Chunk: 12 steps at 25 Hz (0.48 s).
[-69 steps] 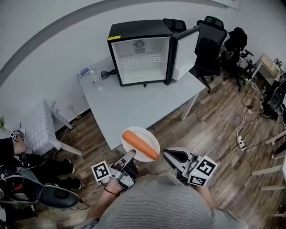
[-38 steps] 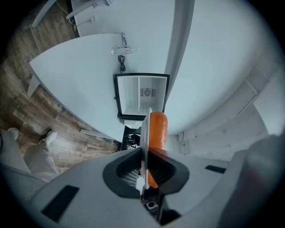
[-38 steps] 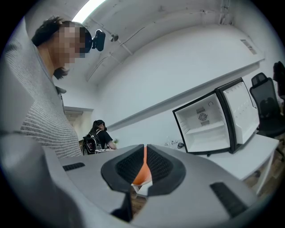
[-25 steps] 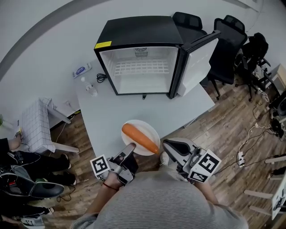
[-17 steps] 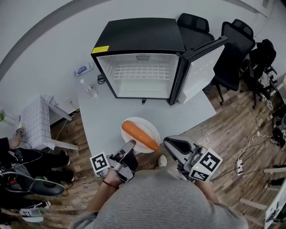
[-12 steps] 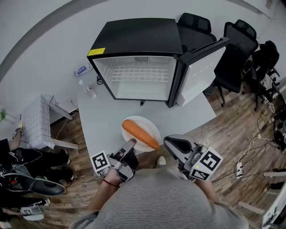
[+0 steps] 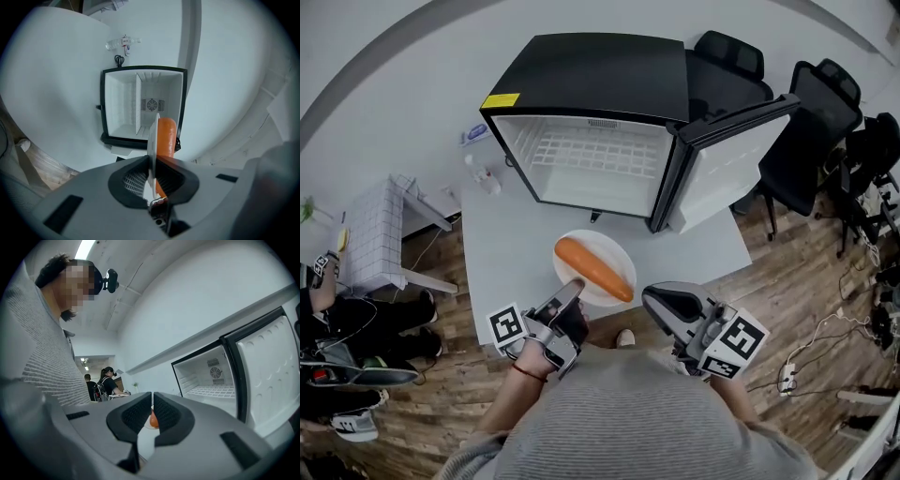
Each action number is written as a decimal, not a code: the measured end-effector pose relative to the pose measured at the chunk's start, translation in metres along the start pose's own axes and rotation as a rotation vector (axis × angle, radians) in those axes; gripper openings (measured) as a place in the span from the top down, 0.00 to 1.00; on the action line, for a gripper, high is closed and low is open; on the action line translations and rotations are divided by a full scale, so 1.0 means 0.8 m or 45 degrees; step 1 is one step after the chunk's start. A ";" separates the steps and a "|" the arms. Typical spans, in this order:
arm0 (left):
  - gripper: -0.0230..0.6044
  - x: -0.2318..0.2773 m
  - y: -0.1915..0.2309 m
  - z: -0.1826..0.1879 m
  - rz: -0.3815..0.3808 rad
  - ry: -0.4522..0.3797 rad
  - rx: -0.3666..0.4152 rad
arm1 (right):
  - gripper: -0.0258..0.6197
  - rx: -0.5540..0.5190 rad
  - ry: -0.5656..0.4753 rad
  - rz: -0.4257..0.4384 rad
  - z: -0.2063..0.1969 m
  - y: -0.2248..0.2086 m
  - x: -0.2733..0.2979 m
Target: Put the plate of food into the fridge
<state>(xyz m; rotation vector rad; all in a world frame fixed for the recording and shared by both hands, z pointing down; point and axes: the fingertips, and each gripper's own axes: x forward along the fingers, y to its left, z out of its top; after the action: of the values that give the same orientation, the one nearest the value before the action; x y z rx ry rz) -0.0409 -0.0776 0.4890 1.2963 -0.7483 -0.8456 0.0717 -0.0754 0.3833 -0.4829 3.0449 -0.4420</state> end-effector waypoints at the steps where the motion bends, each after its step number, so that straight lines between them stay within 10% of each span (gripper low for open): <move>1: 0.90 0.002 0.000 0.003 -0.002 -0.007 0.002 | 0.93 -0.001 0.004 0.010 0.000 -0.002 0.002; 12: 0.90 0.025 0.002 0.056 0.027 -0.004 -0.002 | 0.93 0.008 -0.024 -0.003 0.013 -0.016 0.046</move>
<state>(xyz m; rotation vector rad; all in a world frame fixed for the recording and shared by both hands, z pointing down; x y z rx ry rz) -0.0689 -0.1171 0.4969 1.2843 -0.7625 -0.8312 0.0416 -0.1014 0.3772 -0.4878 3.0244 -0.4449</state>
